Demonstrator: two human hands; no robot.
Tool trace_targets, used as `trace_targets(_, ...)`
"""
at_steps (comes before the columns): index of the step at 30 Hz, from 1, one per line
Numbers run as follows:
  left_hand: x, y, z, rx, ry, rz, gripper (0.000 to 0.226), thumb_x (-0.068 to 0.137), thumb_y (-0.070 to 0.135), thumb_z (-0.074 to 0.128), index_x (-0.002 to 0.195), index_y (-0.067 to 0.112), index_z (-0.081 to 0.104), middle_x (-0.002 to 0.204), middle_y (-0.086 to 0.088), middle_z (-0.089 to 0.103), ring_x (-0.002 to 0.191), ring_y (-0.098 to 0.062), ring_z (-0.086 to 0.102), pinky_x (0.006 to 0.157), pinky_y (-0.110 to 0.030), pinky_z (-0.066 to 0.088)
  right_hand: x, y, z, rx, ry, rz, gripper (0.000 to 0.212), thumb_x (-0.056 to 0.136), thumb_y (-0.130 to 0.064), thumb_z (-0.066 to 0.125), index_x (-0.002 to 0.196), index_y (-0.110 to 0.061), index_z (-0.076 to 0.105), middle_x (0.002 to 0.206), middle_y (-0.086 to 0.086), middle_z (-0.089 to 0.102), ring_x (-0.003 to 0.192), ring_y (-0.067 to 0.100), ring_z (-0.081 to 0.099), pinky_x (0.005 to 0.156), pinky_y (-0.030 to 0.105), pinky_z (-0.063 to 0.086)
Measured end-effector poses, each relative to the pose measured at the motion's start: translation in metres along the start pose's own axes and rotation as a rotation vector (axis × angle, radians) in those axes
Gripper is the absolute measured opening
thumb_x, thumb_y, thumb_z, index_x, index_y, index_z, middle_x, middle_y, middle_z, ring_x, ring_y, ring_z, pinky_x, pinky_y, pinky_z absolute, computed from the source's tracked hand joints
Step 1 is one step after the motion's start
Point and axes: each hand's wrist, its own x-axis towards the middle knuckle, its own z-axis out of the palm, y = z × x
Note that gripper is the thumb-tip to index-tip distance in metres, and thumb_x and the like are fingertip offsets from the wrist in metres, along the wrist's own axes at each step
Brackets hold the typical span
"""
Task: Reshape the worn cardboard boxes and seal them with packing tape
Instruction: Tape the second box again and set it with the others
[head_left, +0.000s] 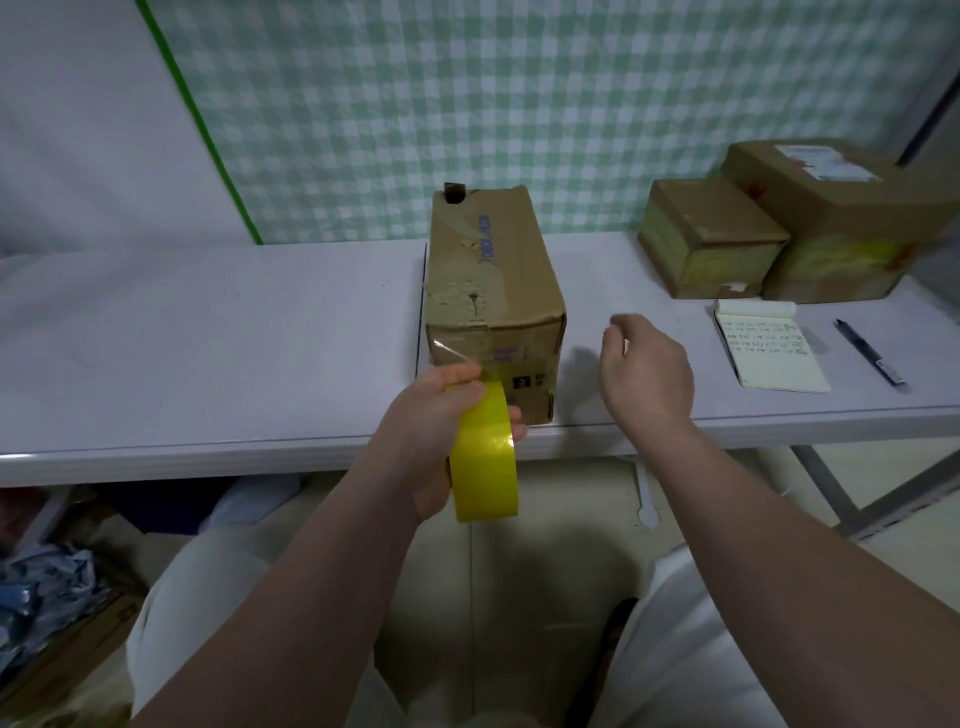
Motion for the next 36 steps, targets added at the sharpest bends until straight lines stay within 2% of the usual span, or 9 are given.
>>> trace_targets(4, 0.001, 0.001, -0.003, 0.02, 0.014, -0.008, 0.019, 0.096, 0.008, 0.051, 0.113, 0.017, 0.051, 0.092, -0.023, 0.068, 0.071, -0.03, 0.07, 0.064, -0.039, 0.059, 0.012, 0.034, 0.006, -0.37, -0.266, 0.017, 0.047, 0.092, -0.01, 0.042, 0.139, -0.01, 0.04, 0.14, 0.014, 0.041, 0.126, 0.034, 0.037, 0.1, 0.042, 0.034)
trace_targets(7, 0.001, 0.0, -0.004, 0.018, 0.023, -0.012, 0.022, 0.095, 0.008, 0.051, 0.116, 0.015, 0.051, 0.092, -0.023, 0.068, 0.071, -0.03, 0.07, 0.064, -0.039, 0.058, 0.015, 0.045, 0.009, -0.409, -0.372, 0.022, 0.042, 0.092, -0.008, 0.04, 0.133, -0.007, 0.041, 0.13, 0.017, 0.044, 0.119, 0.038, 0.041, 0.09, 0.041, 0.037)
trace_targets(10, 0.001, 0.0, -0.005, 0.001, 0.025, -0.016, 0.022, 0.095, 0.008, 0.051, 0.117, 0.014, 0.052, 0.094, -0.024, 0.067, 0.07, -0.03, 0.069, 0.064, -0.039, 0.058, 0.015, 0.044, 0.008, -0.488, -0.298, -0.045, 0.027, 0.095, -0.01, 0.042, 0.12, -0.006, 0.052, 0.114, 0.018, 0.054, 0.109, 0.035, 0.047, 0.071, 0.033, 0.035)
trace_targets(13, 0.003, 0.0, -0.006, 0.015, 0.032, -0.011, 0.019, 0.096, 0.009, 0.05, 0.114, 0.013, 0.053, 0.091, -0.023, 0.068, 0.069, -0.029, 0.069, 0.062, -0.038, 0.058, 0.014, 0.041, 0.009, -0.551, -0.278, -0.117, 0.022, 0.092, -0.007, 0.043, 0.113, -0.004, 0.052, 0.106, 0.018, 0.059, 0.103, 0.034, 0.05, 0.067, 0.032, 0.032)
trace_targets(16, 0.003, 0.0, -0.007, 0.025, 0.031, 0.001, 0.016, 0.097, 0.013, 0.05, 0.113, 0.013, 0.054, 0.086, -0.021, 0.068, 0.067, -0.028, 0.068, 0.062, -0.037, 0.057, 0.014, 0.042, 0.011, -0.453, -0.258, -0.113, 0.027, 0.09, -0.001, 0.042, 0.114, -0.003, 0.053, 0.106, 0.02, 0.062, 0.1, 0.036, 0.054, 0.067, 0.032, 0.035)
trace_targets(21, 0.004, 0.0, -0.011, 0.064, 0.037, 0.021, 0.014, 0.096, 0.017, 0.051, 0.109, 0.013, 0.057, 0.084, -0.019, 0.069, 0.069, -0.028, 0.068, 0.065, -0.038, 0.055, 0.003, 0.032, 0.005, -0.03, -0.337, 0.021, 0.034, 0.098, -0.01, 0.045, 0.131, -0.008, 0.054, 0.127, 0.013, 0.059, 0.115, 0.028, 0.053, 0.089, 0.027, 0.039)
trace_targets(26, 0.004, -0.001, -0.016, 0.092, 0.049, 0.036, 0.013, 0.098, 0.018, 0.049, 0.106, 0.012, 0.058, 0.083, -0.018, 0.07, 0.07, -0.028, 0.068, 0.069, -0.04, 0.055, -0.032, 0.016, -0.002, 0.279, -0.205, -0.014, 0.029, 0.097, -0.013, 0.049, 0.122, -0.017, 0.062, 0.11, -0.003, 0.063, 0.102, 0.018, 0.06, 0.091, 0.042, 0.053)
trace_targets(32, 0.005, -0.002, -0.018, 0.125, 0.078, 0.074, 0.014, 0.099, 0.018, 0.047, 0.101, 0.012, 0.059, 0.085, -0.022, 0.067, 0.071, -0.032, 0.066, 0.07, -0.043, 0.051, -0.073, -0.017, -0.018, 0.366, 0.035, -0.364, 0.016, 0.094, -0.02, 0.06, 0.107, -0.015, 0.068, 0.097, -0.007, 0.066, 0.089, 0.002, 0.057, 0.078, 0.013, 0.045)
trace_targets(36, 0.004, -0.002, -0.015, 0.118, 0.073, 0.082, 0.015, 0.098, 0.02, 0.048, 0.101, 0.011, 0.06, 0.081, -0.021, 0.068, 0.067, -0.03, 0.066, 0.073, -0.044, 0.054, -0.068, -0.047, -0.023, 0.291, 0.012, -0.588, 0.015, 0.092, -0.019, 0.061, 0.103, -0.013, 0.069, 0.092, -0.003, 0.065, 0.084, 0.008, 0.056, 0.073, 0.015, 0.041)
